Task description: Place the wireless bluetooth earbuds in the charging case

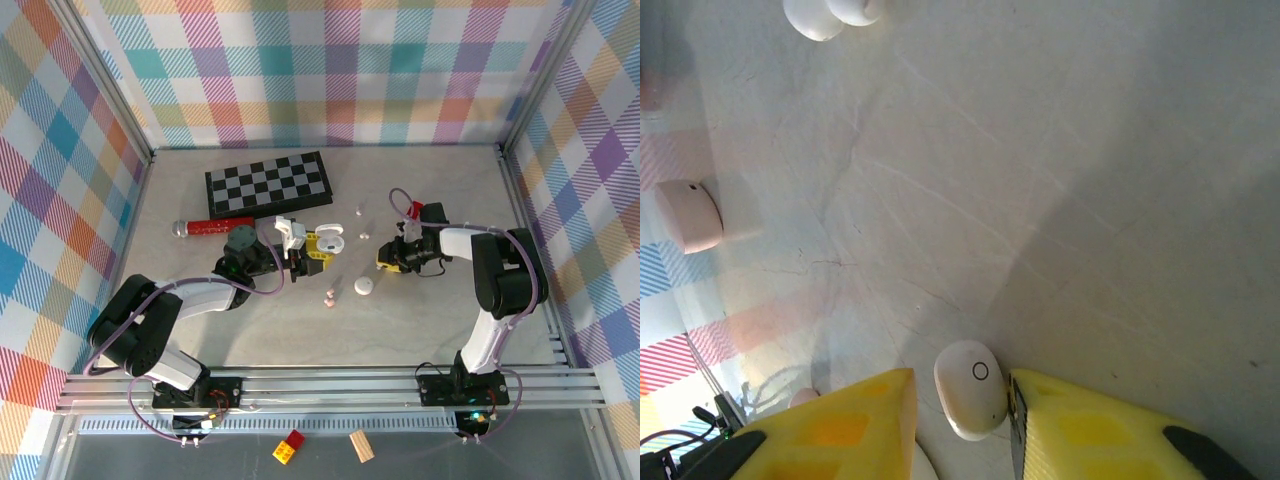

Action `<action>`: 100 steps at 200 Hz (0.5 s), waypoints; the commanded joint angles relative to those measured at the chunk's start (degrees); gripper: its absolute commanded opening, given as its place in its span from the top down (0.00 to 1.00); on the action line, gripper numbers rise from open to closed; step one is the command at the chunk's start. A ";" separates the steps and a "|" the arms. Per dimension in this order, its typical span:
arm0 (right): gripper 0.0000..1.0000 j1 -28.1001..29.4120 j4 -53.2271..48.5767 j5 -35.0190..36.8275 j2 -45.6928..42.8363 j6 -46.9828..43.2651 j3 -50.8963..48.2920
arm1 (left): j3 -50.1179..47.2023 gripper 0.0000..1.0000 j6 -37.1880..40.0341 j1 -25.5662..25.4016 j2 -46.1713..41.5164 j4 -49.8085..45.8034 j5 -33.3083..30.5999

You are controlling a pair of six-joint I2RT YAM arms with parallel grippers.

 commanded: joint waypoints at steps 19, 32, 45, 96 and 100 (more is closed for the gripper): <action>0.76 0.79 -1.17 0.92 2.01 0.71 0.91 | 0.84 0.64 1.42 0.40 -1.25 0.65 1.85; 0.77 0.79 -1.12 1.04 1.76 0.81 1.08 | 1.00 0.64 1.39 0.40 -1.17 0.64 1.85; 0.78 0.88 -1.11 1.14 1.13 1.05 1.09 | 0.99 0.64 1.39 0.40 -1.24 0.56 1.90; 0.79 1.38 -4.26 5.58 -3.70 1.62 1.18 | 1.17 0.64 1.47 0.40 -1.25 0.39 1.78; 0.79 1.52 -4.71 6.24 -4.21 1.74 1.21 | 1.17 0.64 1.56 0.40 -1.25 0.39 1.77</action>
